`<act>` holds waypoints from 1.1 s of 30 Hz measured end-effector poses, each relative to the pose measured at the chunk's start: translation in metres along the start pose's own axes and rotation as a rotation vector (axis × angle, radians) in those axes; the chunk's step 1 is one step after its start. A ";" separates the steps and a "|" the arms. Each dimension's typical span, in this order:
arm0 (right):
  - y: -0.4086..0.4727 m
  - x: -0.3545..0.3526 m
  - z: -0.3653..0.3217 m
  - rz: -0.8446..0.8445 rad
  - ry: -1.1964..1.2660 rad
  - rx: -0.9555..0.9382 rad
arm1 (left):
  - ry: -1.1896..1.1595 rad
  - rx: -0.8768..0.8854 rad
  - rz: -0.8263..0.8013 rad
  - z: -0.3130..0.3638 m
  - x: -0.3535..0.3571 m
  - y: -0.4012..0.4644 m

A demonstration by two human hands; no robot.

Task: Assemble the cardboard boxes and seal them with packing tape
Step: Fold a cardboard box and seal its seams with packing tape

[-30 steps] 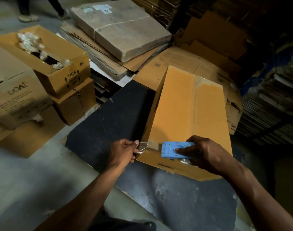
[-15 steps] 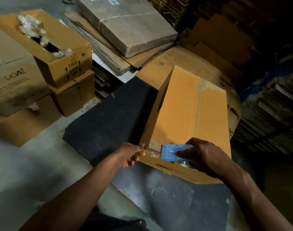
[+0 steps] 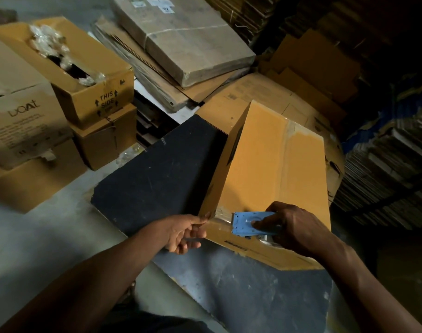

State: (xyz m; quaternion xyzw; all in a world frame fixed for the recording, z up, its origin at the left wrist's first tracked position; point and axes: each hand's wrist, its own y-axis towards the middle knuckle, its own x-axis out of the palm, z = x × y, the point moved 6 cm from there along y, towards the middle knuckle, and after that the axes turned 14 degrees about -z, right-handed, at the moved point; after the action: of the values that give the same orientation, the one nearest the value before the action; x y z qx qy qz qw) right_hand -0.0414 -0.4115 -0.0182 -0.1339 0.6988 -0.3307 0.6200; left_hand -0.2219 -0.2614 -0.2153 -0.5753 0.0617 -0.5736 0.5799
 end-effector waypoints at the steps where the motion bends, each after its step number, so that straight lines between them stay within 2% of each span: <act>1: 0.000 -0.001 0.000 0.003 0.002 -0.001 | 0.004 -0.003 -0.009 0.000 -0.001 0.000; 3: 0.001 -0.003 -0.001 0.003 0.004 -0.002 | 0.015 -0.021 0.031 0.002 -0.006 -0.004; 5: 0.001 -0.005 -0.001 0.001 0.010 -0.002 | 0.023 0.063 0.242 0.008 -0.022 -0.006; 7: 0.000 -0.006 0.000 0.006 0.009 0.002 | 0.066 0.376 0.559 0.022 -0.042 -0.016; 8: -0.001 -0.006 -0.001 0.011 0.015 0.005 | 0.132 0.575 0.632 0.029 -0.040 -0.026; 9: -0.001 -0.006 -0.001 0.017 0.025 0.007 | 0.206 0.752 0.619 0.032 -0.029 -0.037; 10: 0.000 -0.006 -0.002 0.023 0.034 0.011 | 0.284 0.899 0.538 0.033 -0.012 -0.045; 12: 0.003 -0.006 -0.004 0.036 0.050 0.034 | 0.498 1.042 0.330 0.025 0.025 -0.051; 15: 0.006 -0.007 -0.007 0.058 0.059 0.065 | 0.774 1.007 0.125 0.006 0.055 -0.029; 21: 0.002 -0.010 -0.012 0.076 0.045 0.051 | 1.226 0.755 0.264 -0.010 0.016 0.001; 23: 0.003 -0.011 -0.012 0.074 0.049 0.045 | 1.242 0.719 0.266 -0.002 0.009 -0.005; 26: 0.002 -0.011 -0.012 0.080 0.055 0.040 | 1.178 0.900 0.265 0.008 0.016 -0.015; 28: 0.002 -0.011 -0.012 0.081 0.062 0.036 | 1.150 0.957 0.268 0.007 0.019 -0.014; 30: 0.001 -0.011 -0.012 0.086 0.069 0.029 | 1.166 0.946 0.294 0.004 0.018 -0.010; 33: 0.001 -0.011 -0.012 0.084 0.072 0.023 | 1.309 0.864 0.321 0.004 0.005 -0.006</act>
State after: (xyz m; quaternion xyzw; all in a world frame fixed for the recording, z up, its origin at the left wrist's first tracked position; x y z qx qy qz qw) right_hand -0.0508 -0.4007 -0.0098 -0.0856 0.7218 -0.3170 0.6093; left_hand -0.2213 -0.2606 -0.2064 0.1695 0.2438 -0.6776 0.6729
